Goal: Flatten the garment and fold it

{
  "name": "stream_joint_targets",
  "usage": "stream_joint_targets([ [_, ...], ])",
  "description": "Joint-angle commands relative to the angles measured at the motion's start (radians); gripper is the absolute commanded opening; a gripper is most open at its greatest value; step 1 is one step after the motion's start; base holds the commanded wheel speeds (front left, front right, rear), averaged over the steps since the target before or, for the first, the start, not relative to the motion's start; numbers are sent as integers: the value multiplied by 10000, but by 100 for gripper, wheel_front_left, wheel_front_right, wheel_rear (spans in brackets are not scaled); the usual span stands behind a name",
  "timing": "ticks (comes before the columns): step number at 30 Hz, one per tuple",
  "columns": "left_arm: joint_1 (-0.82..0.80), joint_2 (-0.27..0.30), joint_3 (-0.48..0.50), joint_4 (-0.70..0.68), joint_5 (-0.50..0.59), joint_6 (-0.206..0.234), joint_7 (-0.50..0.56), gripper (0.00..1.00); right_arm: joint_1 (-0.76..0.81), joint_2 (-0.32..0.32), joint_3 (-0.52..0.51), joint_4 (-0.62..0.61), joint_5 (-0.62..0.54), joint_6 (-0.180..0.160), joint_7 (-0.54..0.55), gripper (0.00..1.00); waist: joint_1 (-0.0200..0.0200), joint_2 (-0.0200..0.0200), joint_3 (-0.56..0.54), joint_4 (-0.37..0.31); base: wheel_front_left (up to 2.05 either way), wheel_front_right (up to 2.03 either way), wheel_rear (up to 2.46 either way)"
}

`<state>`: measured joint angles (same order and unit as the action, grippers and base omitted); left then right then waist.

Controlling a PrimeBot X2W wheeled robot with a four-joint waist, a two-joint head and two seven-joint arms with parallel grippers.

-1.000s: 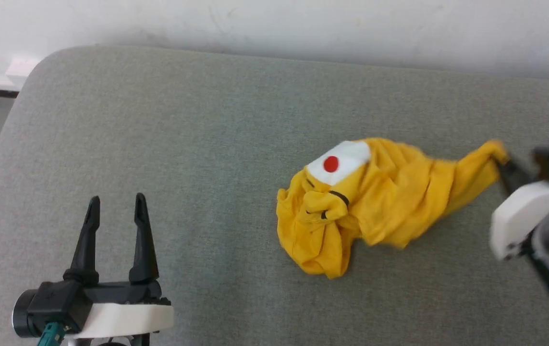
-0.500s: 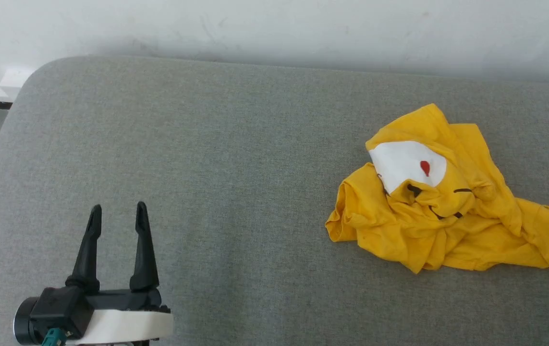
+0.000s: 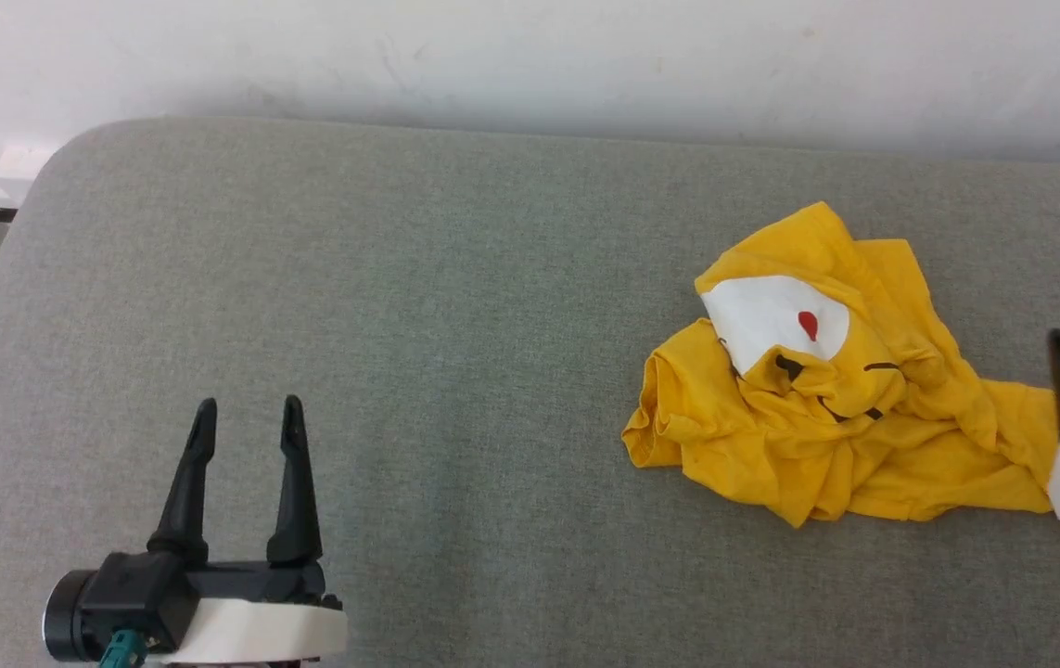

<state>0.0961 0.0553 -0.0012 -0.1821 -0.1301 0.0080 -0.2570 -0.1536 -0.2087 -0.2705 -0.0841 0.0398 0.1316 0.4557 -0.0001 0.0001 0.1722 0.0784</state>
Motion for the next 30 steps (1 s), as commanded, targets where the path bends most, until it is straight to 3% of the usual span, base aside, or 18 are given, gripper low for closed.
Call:
stream_joint_targets([
  [1, -116, -44, -38, 21, 11, -91, -47, 100, -362, -115, 276, 214, 160, -9, 241, 100, 1, -1, 146, 119, 0, 0, 0],
  [6, -289, -47, -134, 32, -35, -139, -47, 100, -1353, -262, 1065, 1305, 547, -9, 997, 100, 1, -1, 596, 410, 0, 0, 0],
  [18, -906, -49, -332, 82, -165, -138, -47, 100, -2586, -278, 1542, 3483, 383, -9, 2146, 98, 1, -1, 1587, 871, 0, 0, 0],
  [19, -929, -50, -334, 88, -175, -125, -47, 100, -2635, -237, 1522, 3571, 401, -9, 2196, 39, 1, -1, 1617, 873, 0, 0, 0],
  [20, -947, -50, -335, 93, -184, -111, -47, 100, -2683, -218, 1517, 3621, 392, -9, 2191, 2, 1, -1, 1639, 869, 0, 0, 0],
  [26, -1045, -50, -369, 193, -190, -39, -47, 100, -3142, -336, 1928, 3329, 450, -9, 1645, 0, 1, -1, 1501, 777, 0, 0, 0],
  [30, -1054, -50, -398, 244, -208, -2, -47, 100, -3879, -572, 2738, 2631, 763, -9, 1601, 0, 1, -1, 1311, 752, 0, 0, 0],
])
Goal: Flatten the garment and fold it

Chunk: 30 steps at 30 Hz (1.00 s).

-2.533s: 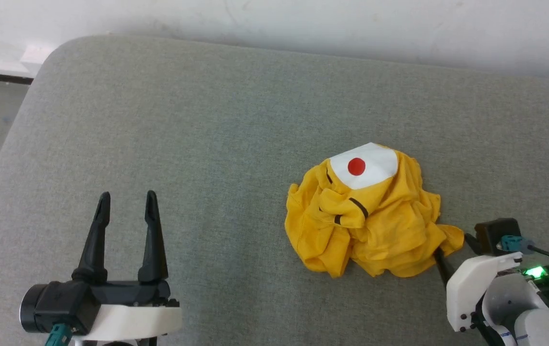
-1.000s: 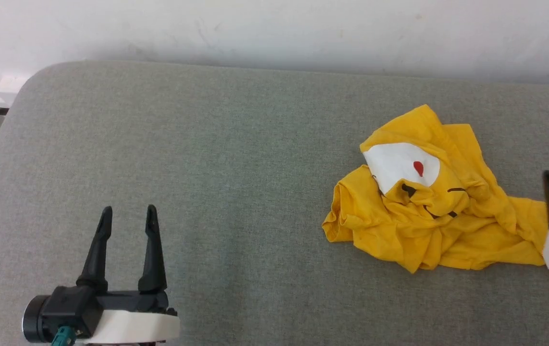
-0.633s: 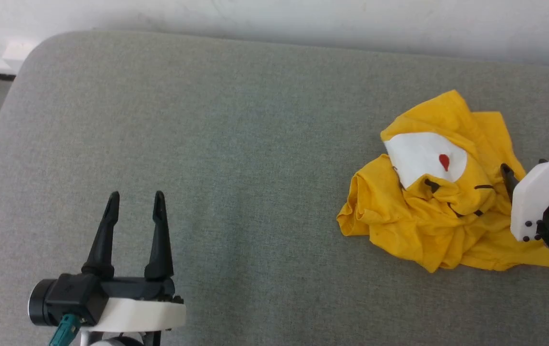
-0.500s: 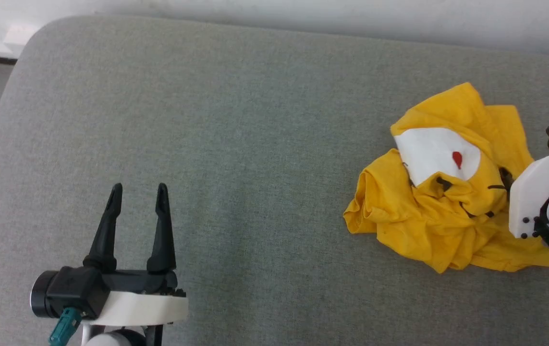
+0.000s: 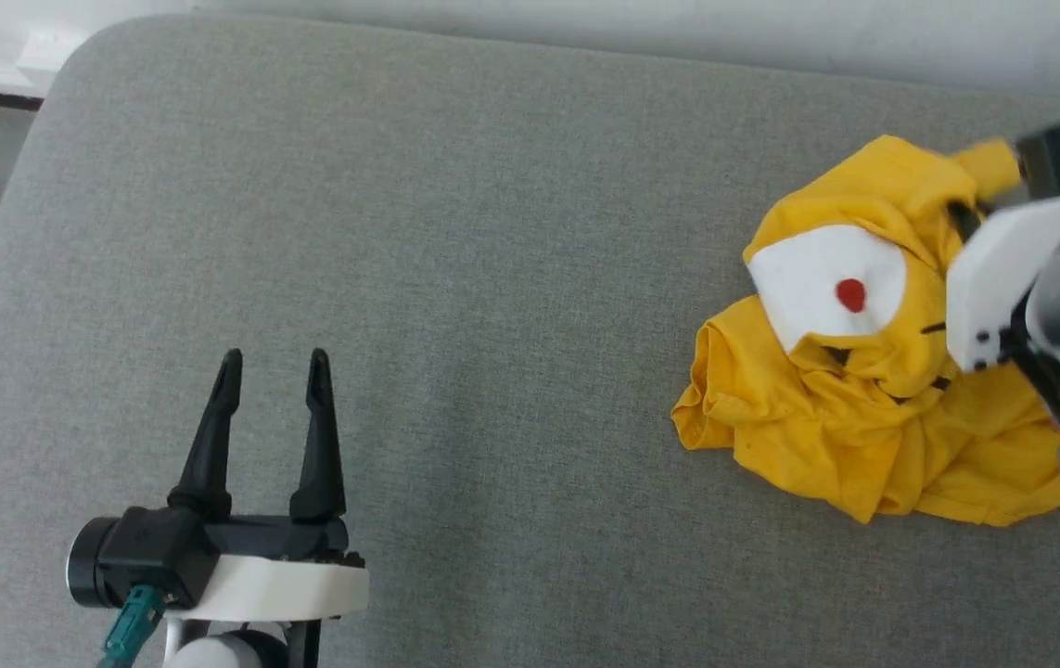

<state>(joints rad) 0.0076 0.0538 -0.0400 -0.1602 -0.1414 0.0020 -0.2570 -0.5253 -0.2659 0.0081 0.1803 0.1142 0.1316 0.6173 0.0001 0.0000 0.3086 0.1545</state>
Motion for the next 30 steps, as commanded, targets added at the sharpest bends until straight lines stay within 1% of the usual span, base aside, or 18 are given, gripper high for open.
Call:
stream_joint_targets([
  [1, -178, -35, -40, 36, -109, 57, -47, 100, -421, -86, 187, -215, 113, -9, 54, 0, -1, 0, -74, 21, 0, 0, 0],
  [5, -294, -35, -220, 60, -236, 70, -47, 100, -1814, -555, 1255, -791, 290, -9, 428, 0, -1, 0, 46, 308, 0, 0, 0],
  [8, -408, -35, -418, 157, -365, 86, -47, 100, -3033, -655, 2016, -617, 314, -9, 681, 0, -1, 0, 255, 635, 0, 0, 0],
  [10, -484, -35, -546, 249, -443, 96, -47, 100, -3766, -525, 2381, -195, 198, -9, 730, 0, -1, 0, 426, 862, 0, 0, 0],
  [12, -600, -35, -708, 320, -521, 102, -47, 100, -4396, -302, 2584, 447, 25, -9, 556, 0, -1, 0, 625, 1118, 0, 0, 0],
  [16, -913, -35, -1034, 444, -676, 135, -47, 100, -5181, 241, 2810, 1942, -393, -9, -263, 0, -1, 0, 985, 1591, 0, 0, 0],
  [17, -999, -35, -1069, 493, -712, 124, -47, 100, -5279, 382, 2836, 2308, -444, -9, -515, 28, -1, 0, 1049, 1675, 0, 0, 0],
  [18, -1084, -35, -1092, 545, -741, 109, -47, 100, -5351, 523, 2836, 2653, -493, -9, -787, 47, -1, 0, 1099, 1737, 0, 0, 0],
  [19, -1155, -35, -1113, 588, -762, 105, -47, 100, -5404, 652, 2857, 2986, -516, -9, -1052, 89, -1, 0, 1129, 1776, 0, 0, 0],
  [20, -1202, -35, -1131, 623, -778, 113, -47, 100, -5436, 776, 2864, 3310, -510, -9, -1284, 100, -1, 0, 1145, 1795, 0, 0, 0],
  [23, -1281, -35, -1160, 746, -784, 131, -47, 100, -5519, 967, 3053, 4117, -433, -9, -1721, 100, -1, 0, 1120, 1770, 0, 0, 0],
  [25, -1277, -35, -1117, 806, -754, 128, -47, 100, -5582, 1004, 3132, 4420, -263, -9, -2020, 100, -1, 0, 1015, 1654, 0, 0, 0],
  [27, -1221, -35, -1042, 836, -672, 100, -47, 100, -5615, 955, 3152, 4541, -102, -9, -2308, 100, -1, 0, 873, 1486, 0, 0, 0],
  [30, -1120, -35, -915, 834, -560, 58, -47, 100, -5476, 760, 2839, 4462, 167, -9, -2619, 100, -1, 0, 605, 1211, 0, 0, 0],
])
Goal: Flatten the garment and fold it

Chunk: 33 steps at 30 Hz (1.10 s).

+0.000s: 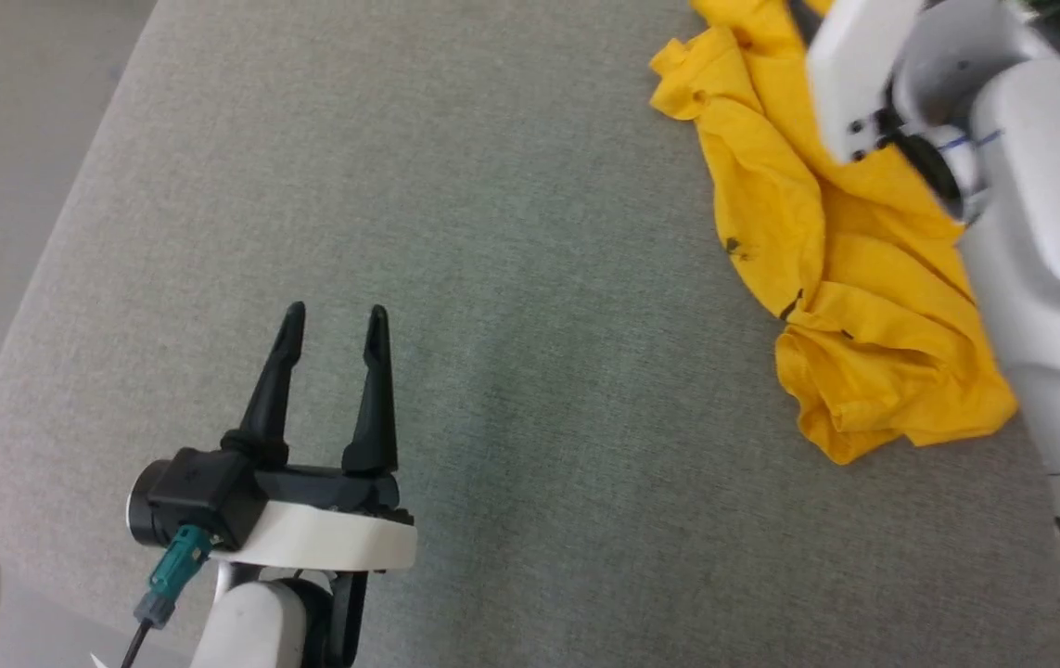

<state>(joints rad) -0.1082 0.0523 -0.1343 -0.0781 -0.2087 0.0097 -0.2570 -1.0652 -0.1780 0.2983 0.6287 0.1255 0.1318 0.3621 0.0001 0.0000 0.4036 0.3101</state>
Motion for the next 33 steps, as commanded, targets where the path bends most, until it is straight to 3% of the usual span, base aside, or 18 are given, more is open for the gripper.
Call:
stream_joint_targets([
  [1, 85, -20, 74, 4, 151, -25, -47, 100, 36, -219, -244, -120, 118, -11, -142, 100, -1, 0, -434, -435, 0, 0, 0],
  [7, 473, -20, 394, -85, 322, -55, -47, 100, 1600, -871, -2039, -1456, 143, -11, -355, 100, -1, 0, -886, -940, 0, 0, 0],
  [13, 680, -20, 537, -350, 467, -103, -47, 100, 3977, -1223, -3593, -3205, -148, -11, 981, 100, -1, 0, -821, -1189, 0, 0, 0],
  [19, 492, -20, 470, -492, 519, -197, -47, 100, 5508, -1307, -3947, -4230, -192, -11, 2596, 100, -1, 0, -392, -1101, 0, 0, 0],
  [30, 286, -20, 333, -323, 454, -207, -47, 100, 5843, -1123, -3798, -4363, -362, -11, 3313, 100, -1, 0, 40, -643, 0, 0, 0],
  [31, 284, -20, 341, -313, 454, -212, -47, 100, 5881, -1112, -3772, -4230, -354, -11, 3486, 84, -1, 0, 45, -617, 0, 0, 0],
  [33, 284, -20, 365, -307, 456, -210, -47, 100, 5926, -1022, -3811, -4031, -329, -11, 3775, 8, -1, 0, 57, -603, 0, 0, 0],
])
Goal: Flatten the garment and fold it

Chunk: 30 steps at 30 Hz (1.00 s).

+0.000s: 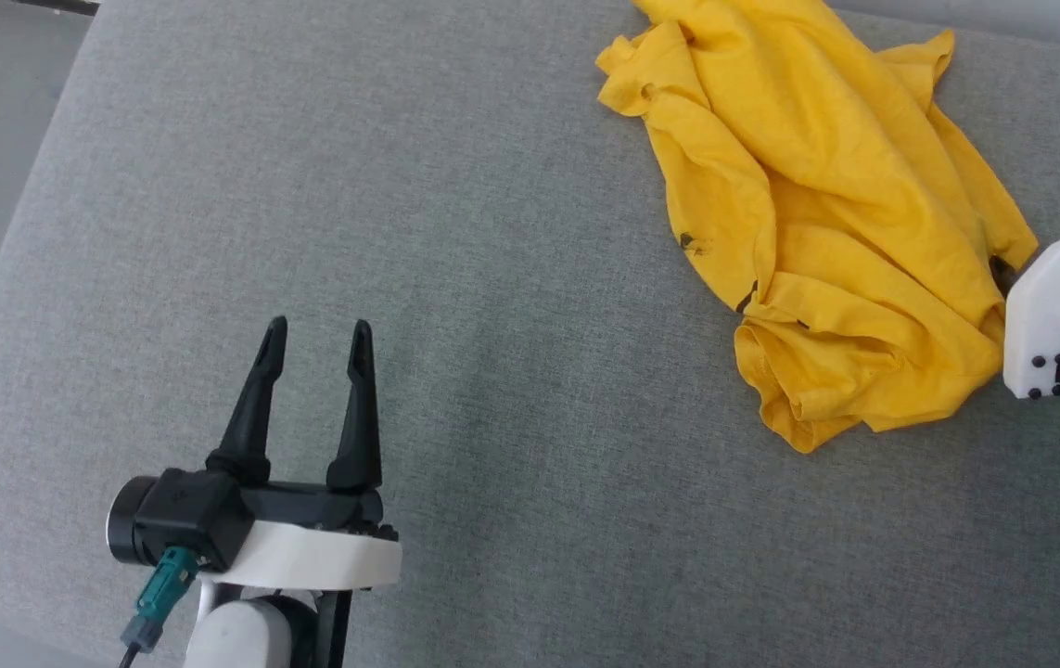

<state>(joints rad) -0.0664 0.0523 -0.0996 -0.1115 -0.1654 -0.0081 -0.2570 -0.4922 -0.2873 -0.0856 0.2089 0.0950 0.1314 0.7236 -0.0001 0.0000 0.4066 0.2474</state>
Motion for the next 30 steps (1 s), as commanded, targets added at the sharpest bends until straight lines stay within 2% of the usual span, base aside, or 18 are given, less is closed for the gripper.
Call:
stream_joint_targets([
  [1, -133, -20, 31, 28, 26, -29, -47, 100, 200, 121, -8, 228, -34, -7, 238, 0, 1, 0, 33, 15, 0, 0, 0],
  [6, -141, -20, 104, 83, 141, -65, -47, 100, 131, 255, -61, 332, -141, -7, 34, 0, 1, 0, -16, -167, 0, 0, 0],
  [10, -133, -20, 134, 159, 258, -132, -47, 100, 95, 351, -229, 268, -180, -7, -559, 0, 1, 0, -303, -477, 0, 0, 0],
  [16, 208, -20, 308, 239, 385, -103, -47, 100, 558, 663, -1061, -544, 86, -7, -1438, 0, 1, 0, -1110, -1020, 0, 0, 0],
  [19, 518, -20, 394, 171, 451, -33, -47, 100, 1269, 893, -1995, -1398, 213, -7, -1590, 0, 1, 0, -1394, -1260, 0, 0, 0],
  [25, 822, -20, 406, -22, 476, 73, -47, 100, 3715, 1819, -4761, -3207, 172, -7, -1350, 0, 1, 0, -1554, -1408, 0, 0, 0],
  [30, 940, -20, 363, -39, 424, 134, -47, 100, 5416, 2304, -6580, -3709, -53, -7, -1500, 0, 1, 0, -1622, -1354, 0, 0, 0],
])
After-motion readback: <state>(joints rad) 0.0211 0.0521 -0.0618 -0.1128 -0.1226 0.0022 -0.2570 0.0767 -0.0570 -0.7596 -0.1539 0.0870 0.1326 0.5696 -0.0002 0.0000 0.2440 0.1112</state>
